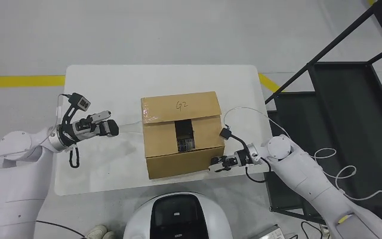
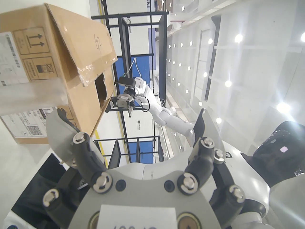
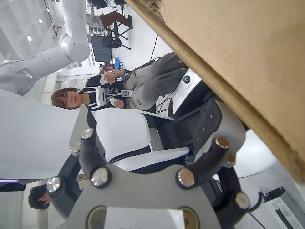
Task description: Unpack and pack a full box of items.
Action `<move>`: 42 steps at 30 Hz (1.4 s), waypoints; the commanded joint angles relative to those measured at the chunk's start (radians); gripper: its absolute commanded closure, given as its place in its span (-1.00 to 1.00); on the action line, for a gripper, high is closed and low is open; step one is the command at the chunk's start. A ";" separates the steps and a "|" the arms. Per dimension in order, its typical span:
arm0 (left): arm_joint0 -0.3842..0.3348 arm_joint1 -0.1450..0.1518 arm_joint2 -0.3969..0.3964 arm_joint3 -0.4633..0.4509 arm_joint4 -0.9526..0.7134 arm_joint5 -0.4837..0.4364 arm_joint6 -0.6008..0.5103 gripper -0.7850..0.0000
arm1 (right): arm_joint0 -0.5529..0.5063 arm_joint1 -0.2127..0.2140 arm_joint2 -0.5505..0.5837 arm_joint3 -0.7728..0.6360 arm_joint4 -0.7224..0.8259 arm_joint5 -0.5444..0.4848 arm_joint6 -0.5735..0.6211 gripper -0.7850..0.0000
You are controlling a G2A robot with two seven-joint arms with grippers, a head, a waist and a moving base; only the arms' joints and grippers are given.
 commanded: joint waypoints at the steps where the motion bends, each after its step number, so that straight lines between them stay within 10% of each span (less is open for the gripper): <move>1: -0.015 -0.001 0.021 -0.002 -0.012 0.021 -0.029 -1.00 | -0.014 0.015 0.027 -0.026 0.039 0.021 0.021 -1.00; 17: -0.148 -0.050 0.271 0.178 -0.097 0.048 -0.040 -1.00 | -0.115 0.099 0.298 -0.084 0.432 0.155 0.155 -1.00; 42: -0.450 -0.156 0.443 0.512 -0.308 0.013 -0.048 -1.00 | -0.117 0.063 0.357 -0.034 0.413 0.176 0.177 -1.00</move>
